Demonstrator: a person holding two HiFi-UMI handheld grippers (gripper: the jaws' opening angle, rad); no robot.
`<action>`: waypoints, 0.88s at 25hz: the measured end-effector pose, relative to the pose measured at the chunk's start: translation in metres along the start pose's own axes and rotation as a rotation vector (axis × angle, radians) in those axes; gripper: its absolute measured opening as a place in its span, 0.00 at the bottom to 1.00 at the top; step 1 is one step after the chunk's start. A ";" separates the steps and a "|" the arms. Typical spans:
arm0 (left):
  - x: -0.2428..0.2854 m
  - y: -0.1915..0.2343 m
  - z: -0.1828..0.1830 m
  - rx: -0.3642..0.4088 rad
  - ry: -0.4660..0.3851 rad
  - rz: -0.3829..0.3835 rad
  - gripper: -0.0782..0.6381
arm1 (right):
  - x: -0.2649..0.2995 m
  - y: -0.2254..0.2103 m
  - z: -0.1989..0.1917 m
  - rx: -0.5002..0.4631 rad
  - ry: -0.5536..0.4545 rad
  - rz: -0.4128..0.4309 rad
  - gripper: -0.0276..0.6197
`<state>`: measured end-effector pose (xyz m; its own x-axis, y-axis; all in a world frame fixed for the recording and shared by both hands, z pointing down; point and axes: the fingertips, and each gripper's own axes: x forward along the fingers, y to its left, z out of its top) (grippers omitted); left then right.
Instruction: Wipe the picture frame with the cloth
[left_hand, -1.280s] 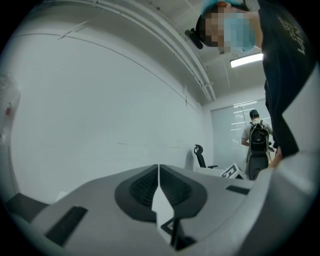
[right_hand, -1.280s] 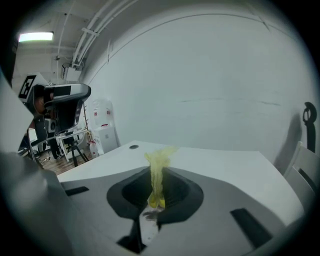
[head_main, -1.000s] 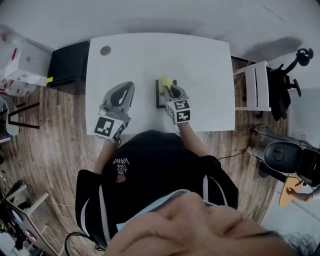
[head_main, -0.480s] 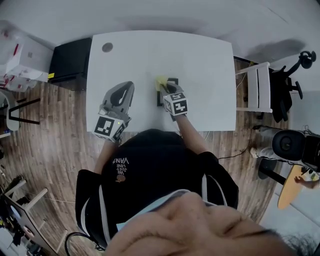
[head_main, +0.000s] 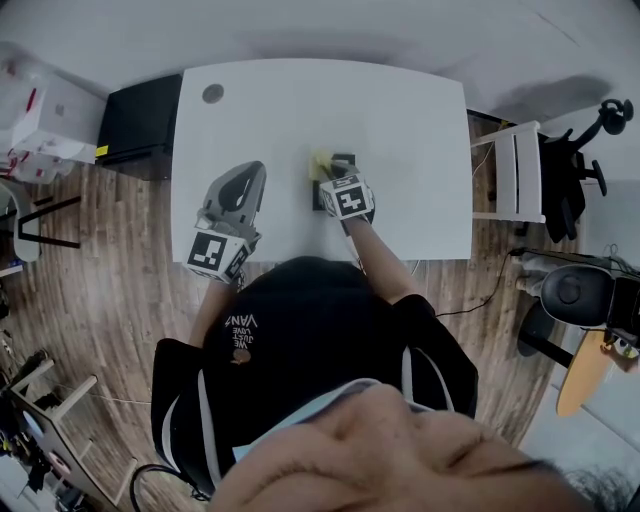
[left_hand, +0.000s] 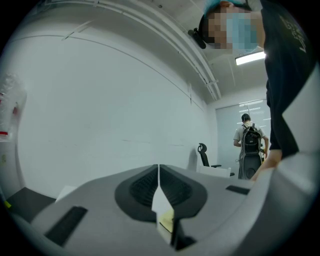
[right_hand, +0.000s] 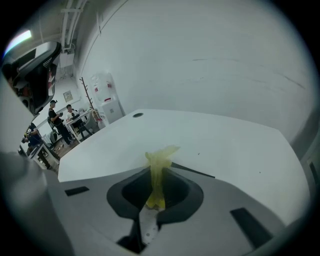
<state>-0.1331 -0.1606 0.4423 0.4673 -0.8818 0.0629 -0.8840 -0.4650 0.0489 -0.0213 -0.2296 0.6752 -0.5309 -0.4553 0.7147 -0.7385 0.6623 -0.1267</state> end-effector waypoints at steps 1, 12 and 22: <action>0.001 0.000 0.000 -0.001 -0.001 -0.001 0.14 | 0.000 -0.001 -0.001 -0.002 0.005 -0.003 0.10; 0.014 -0.012 0.003 -0.002 -0.001 -0.040 0.14 | -0.016 -0.034 -0.020 0.034 0.040 -0.068 0.10; 0.026 -0.026 0.003 0.003 -0.002 -0.085 0.14 | -0.037 -0.073 -0.038 0.078 0.047 -0.148 0.10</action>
<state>-0.0985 -0.1716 0.4395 0.5403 -0.8396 0.0565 -0.8414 -0.5380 0.0508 0.0679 -0.2382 0.6837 -0.3952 -0.5150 0.7607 -0.8381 0.5411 -0.0691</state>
